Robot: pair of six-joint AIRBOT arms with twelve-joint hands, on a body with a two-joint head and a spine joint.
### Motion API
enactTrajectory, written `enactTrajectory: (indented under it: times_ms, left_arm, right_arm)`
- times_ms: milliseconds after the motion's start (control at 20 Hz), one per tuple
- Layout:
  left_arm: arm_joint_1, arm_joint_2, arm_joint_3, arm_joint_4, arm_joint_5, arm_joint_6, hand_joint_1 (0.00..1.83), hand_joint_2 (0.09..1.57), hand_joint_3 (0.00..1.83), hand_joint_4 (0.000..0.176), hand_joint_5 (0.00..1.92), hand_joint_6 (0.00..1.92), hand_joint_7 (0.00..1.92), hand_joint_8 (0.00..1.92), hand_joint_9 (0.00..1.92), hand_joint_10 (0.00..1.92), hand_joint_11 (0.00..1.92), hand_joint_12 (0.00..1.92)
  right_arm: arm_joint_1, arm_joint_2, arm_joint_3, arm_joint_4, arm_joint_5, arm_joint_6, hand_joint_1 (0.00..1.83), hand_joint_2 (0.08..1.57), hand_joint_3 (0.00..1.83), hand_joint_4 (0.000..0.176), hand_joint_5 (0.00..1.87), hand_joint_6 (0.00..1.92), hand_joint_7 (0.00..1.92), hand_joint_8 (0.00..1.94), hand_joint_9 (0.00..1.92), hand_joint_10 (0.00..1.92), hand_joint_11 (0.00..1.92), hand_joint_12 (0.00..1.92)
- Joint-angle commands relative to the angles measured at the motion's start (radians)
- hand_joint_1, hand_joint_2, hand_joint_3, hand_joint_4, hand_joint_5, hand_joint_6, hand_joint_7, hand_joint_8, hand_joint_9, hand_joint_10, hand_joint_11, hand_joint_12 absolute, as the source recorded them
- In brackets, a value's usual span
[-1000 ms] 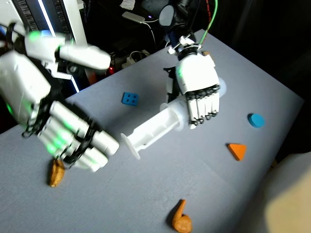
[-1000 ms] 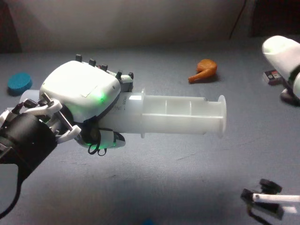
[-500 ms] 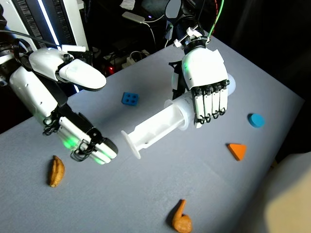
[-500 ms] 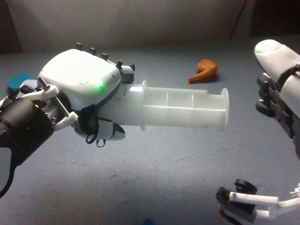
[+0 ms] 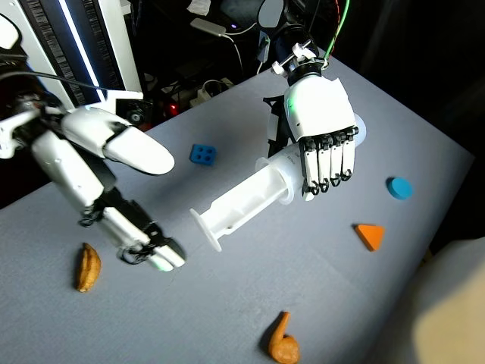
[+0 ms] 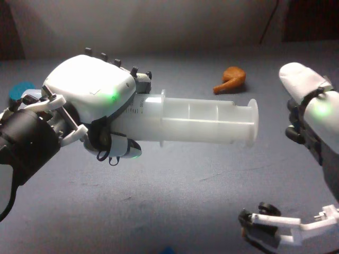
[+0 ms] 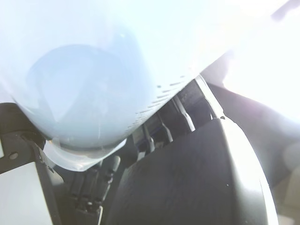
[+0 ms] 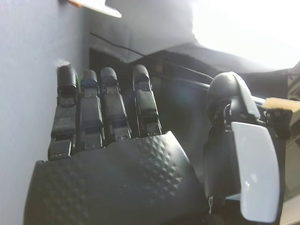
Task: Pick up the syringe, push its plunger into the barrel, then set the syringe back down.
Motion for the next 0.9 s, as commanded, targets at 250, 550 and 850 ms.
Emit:
enactTrajectory:
  times_ms: [250, 550, 850]
  left_arm:
    - [-0.029, 0.004, 0.011, 0.036, 0.101, 0.001, 1.49, 1.10, 0.00, 0.000, 0.91, 0.86, 0.98, 0.91, 1.02, 1.07, 0.78, 1.59]
    - [-0.034, 0.004, 0.010, 0.024, 0.104, 0.001, 1.37, 1.14, 0.00, 0.000, 0.87, 0.97, 0.89, 1.09, 0.89, 1.35, 0.76, 1.29]
    - [-0.039, 0.004, 0.010, 0.024, 0.104, 0.001, 1.37, 1.14, 0.00, 0.000, 0.90, 0.95, 0.90, 1.06, 0.91, 1.32, 0.79, 1.23]
  right_arm:
    - [0.004, -0.072, 0.050, -0.075, -0.002, 0.042, 0.00, 1.10, 0.00, 0.139, 0.16, 0.00, 0.10, 0.00, 0.08, 0.00, 0.00, 0.45]
    - [0.060, -0.115, 0.069, -0.075, 0.024, 0.063, 0.00, 1.10, 0.00, 0.139, 0.14, 0.00, 0.09, 0.00, 0.08, 0.00, 0.00, 0.50]
    - [0.042, -0.120, 0.069, -0.075, 0.047, 0.030, 0.00, 1.10, 0.00, 0.139, 0.13, 0.00, 0.09, 0.00, 0.09, 0.00, 0.00, 0.57]
